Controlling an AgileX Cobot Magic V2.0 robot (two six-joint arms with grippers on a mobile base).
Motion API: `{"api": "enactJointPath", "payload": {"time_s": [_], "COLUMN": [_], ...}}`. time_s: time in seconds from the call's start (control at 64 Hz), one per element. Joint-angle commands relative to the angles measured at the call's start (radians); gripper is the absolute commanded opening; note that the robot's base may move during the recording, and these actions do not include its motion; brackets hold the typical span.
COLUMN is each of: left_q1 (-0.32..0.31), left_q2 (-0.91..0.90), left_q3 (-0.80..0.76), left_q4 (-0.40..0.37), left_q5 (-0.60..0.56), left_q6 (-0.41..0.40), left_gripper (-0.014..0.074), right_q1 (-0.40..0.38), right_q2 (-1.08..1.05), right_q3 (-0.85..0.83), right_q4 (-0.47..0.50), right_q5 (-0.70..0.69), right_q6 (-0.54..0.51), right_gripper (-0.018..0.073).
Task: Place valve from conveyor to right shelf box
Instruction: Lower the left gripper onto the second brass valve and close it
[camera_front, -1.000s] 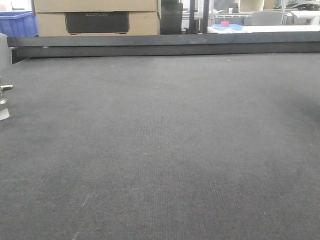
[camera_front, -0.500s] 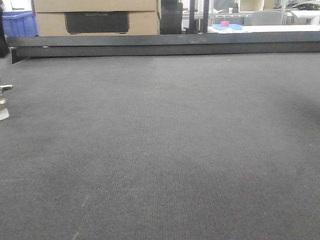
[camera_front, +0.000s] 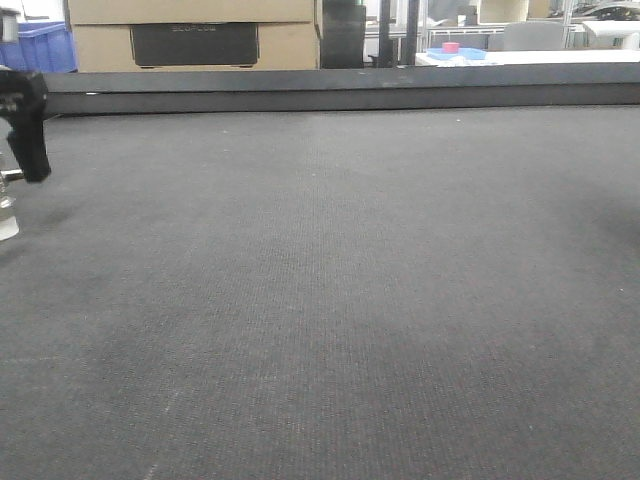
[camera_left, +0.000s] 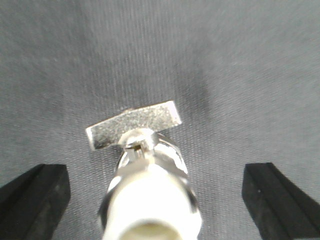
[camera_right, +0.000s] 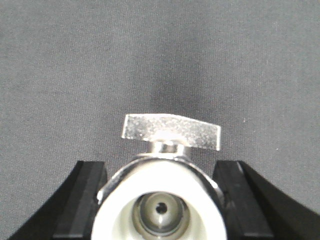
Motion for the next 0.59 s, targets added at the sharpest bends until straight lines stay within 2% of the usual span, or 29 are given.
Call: {"api": "enactJointPath", "payload": {"time_s": [0.0, 0.219, 0.578], "left_q1": [0.005, 0.014, 0.034], "left_q2": [0.007, 0.009, 0.009], "left_q3": [-0.008, -0.008, -0.008], "left_q4": [0.002, 0.002, -0.024], "left_q5": [0.005, -0.007, -0.003], "left_q6": [-0.007, -0.069, -0.081], "left_gripper": [0.0599, 0.0599, 0.0599], "right_q1": [0.0, 0.0, 0.0], "right_q2": [-0.018, -0.018, -0.018], "right_q3": [-0.005, -0.005, -0.005], "right_q4": [0.0, 0.0, 0.0], "right_q5": [-0.044, -0.044, -0.044], "right_q6": [-0.001, -0.001, -0.001], "right_gripper": [-0.0151, -0.0151, -0.0151]}}
